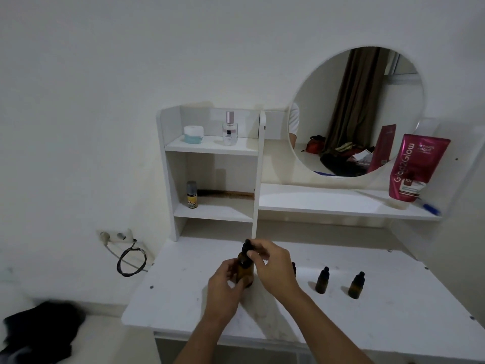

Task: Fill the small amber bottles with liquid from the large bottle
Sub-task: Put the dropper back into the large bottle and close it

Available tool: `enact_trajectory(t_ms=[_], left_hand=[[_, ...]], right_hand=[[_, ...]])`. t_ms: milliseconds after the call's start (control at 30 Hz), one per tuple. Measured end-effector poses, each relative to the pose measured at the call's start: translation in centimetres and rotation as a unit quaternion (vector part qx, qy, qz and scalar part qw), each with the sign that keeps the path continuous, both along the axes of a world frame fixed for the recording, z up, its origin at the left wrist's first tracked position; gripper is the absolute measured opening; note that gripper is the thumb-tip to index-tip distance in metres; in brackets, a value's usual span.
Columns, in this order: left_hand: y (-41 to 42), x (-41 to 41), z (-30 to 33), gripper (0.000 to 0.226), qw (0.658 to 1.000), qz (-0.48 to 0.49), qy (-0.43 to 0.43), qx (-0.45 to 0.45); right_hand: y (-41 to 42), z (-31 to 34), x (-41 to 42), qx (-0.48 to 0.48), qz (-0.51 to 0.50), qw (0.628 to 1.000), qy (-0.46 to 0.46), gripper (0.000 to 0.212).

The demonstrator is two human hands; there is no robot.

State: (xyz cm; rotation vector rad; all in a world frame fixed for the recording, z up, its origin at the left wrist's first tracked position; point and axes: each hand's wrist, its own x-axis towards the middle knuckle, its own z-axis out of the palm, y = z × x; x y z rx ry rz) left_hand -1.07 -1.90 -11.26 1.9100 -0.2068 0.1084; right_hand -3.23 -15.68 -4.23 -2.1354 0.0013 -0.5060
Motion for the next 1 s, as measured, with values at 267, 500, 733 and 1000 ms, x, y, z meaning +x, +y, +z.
enact_trajectory(t_ms=[267,500,733,1000], left_hand=[[0.1,0.5,-0.6,0.039,1.0,0.001,0.004,-0.017],[0.1,0.3,-0.6,0.036,1.0,0.005,-0.005,-0.013],[0.0,0.5,-0.6,0.038,1.0,0.011,0.005,-0.001],[0.1,0.5,-0.8,0.038,1.0,0.006,0.001,-0.003]], right_hand=[[0.9,0.2,0.5,0.021,-0.024,0.999,-0.003,0.029],[1.1,0.4,0.9,-0.001,-0.034,0.999,0.002,0.03],[0.6,0.2,0.6,-0.01,0.007,1.0,-0.003,0.033],[0.6,0.6,1.1,-0.001,-0.017,1.0,-0.004,0.039]])
